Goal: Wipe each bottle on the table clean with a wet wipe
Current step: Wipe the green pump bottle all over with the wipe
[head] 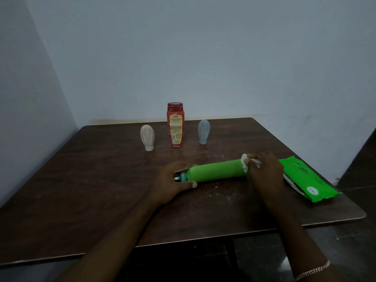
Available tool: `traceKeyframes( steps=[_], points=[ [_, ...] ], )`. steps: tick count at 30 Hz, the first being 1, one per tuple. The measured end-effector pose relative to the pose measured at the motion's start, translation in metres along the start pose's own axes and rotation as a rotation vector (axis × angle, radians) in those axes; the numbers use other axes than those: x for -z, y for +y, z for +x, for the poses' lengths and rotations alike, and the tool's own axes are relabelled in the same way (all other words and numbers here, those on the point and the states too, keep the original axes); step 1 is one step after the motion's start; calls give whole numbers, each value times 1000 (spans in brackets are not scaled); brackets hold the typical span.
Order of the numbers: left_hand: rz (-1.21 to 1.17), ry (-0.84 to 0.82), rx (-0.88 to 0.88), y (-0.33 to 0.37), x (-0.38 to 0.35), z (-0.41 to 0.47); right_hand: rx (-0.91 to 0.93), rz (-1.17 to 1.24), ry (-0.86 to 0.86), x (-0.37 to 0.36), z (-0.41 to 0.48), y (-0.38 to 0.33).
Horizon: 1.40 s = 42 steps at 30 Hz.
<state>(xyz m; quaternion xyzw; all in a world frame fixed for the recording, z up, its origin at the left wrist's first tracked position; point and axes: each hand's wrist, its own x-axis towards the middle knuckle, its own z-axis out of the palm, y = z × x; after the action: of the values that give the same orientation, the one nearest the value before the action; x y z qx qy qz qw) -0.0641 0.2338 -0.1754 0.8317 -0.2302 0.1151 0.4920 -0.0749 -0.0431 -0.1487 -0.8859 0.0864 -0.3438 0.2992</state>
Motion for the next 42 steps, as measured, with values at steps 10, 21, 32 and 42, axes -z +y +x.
traceKeyframes(
  steps=[10, 21, 32, 42],
  points=[
    [234, -52, -97, -8, -6, 2, 129, -163, -327, 3, -10, -34],
    [236, -64, -144, -4, -7, -3, 571, -67, -484, -24, -64, -92],
    [221, -28, -79, 4, -2, -3, 163, -70, -200, -4, 19, 13],
    [154, 39, -6, 8, 4, -2, 102, -154, -130, -14, 5, -10]
  ],
)
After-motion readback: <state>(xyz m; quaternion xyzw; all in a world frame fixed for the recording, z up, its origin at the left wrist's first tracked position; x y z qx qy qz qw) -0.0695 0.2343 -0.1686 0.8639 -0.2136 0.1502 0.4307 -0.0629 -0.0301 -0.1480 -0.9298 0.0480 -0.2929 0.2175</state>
